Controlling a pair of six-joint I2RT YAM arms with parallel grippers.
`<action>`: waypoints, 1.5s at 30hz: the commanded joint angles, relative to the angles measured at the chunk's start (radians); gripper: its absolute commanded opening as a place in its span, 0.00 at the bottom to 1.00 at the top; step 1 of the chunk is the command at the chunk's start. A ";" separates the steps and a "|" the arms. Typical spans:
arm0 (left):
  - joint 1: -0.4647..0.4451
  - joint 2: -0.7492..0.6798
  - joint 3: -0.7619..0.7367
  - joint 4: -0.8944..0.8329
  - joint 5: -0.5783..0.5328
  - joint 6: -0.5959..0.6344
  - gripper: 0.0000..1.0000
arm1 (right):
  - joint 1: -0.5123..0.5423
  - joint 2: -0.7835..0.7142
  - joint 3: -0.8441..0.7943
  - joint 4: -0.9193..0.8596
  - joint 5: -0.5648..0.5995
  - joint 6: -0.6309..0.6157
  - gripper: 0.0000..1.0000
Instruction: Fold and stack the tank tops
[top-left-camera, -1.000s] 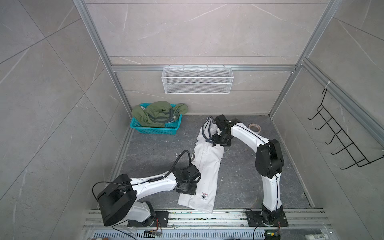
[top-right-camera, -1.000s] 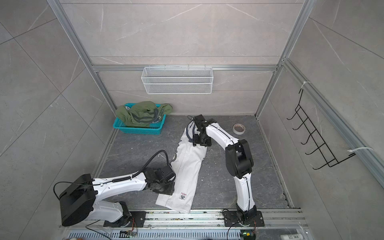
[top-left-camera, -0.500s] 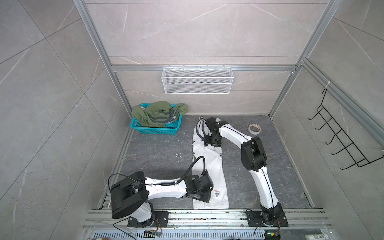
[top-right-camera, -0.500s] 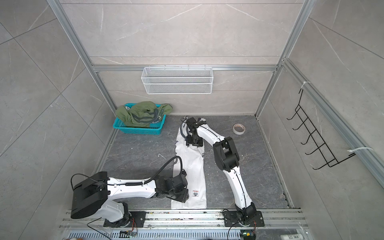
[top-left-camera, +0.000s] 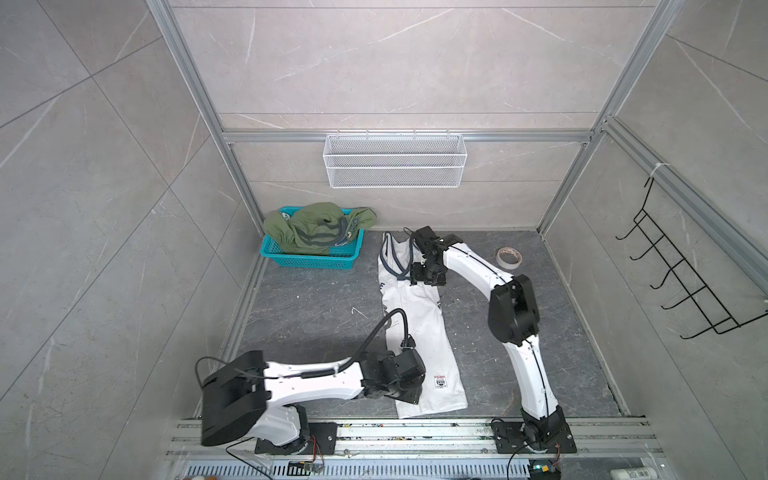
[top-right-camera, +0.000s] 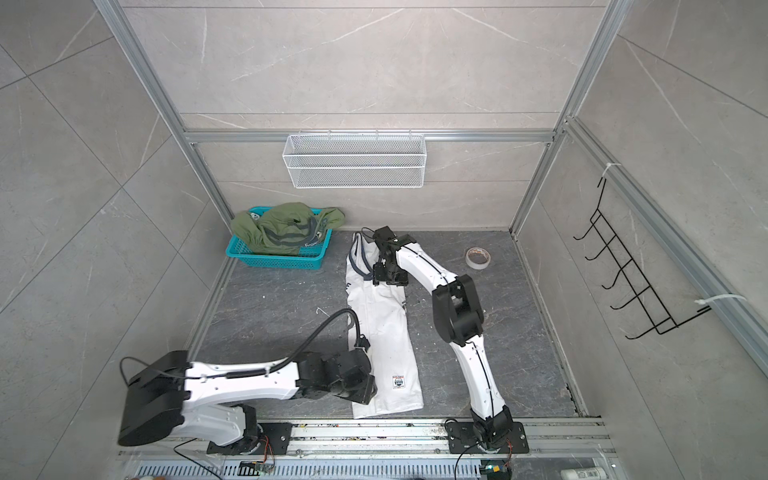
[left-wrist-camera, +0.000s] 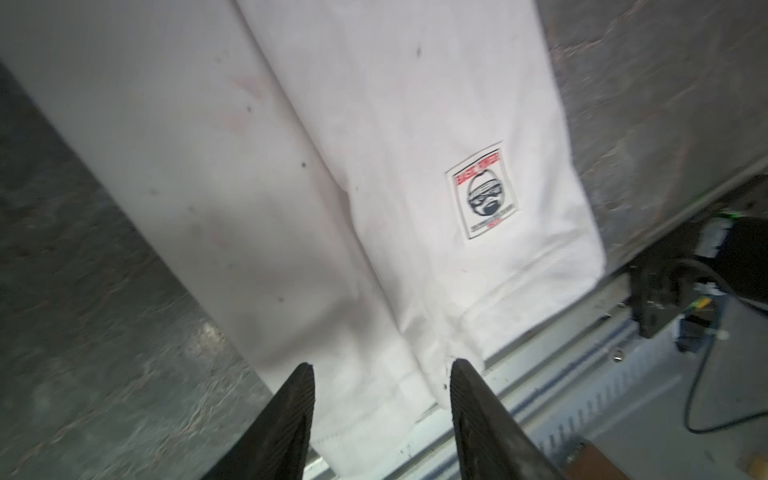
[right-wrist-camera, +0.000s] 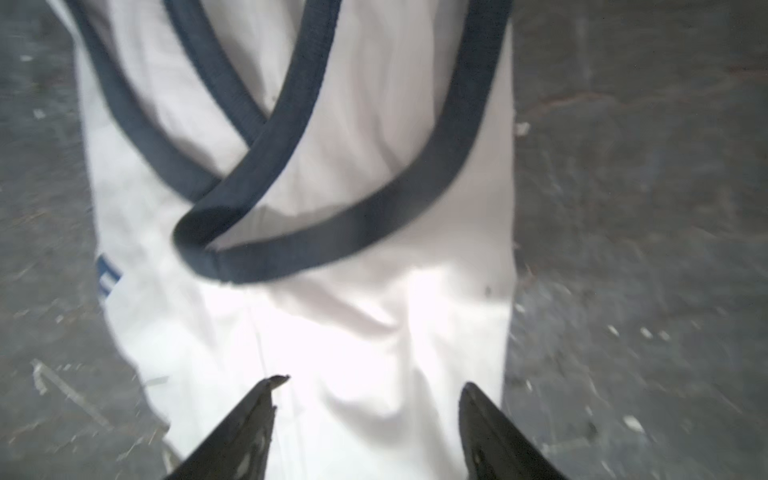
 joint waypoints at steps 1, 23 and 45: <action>-0.006 -0.175 -0.022 -0.080 -0.090 -0.050 0.56 | -0.001 -0.295 -0.238 0.094 0.008 -0.025 0.72; -0.081 -0.195 -0.267 0.112 0.019 -0.382 0.66 | 0.071 -1.369 -1.453 0.098 -0.353 0.434 0.64; -0.086 -0.003 -0.272 0.278 0.130 -0.363 0.45 | 0.148 -1.268 -1.638 0.407 -0.457 0.566 0.42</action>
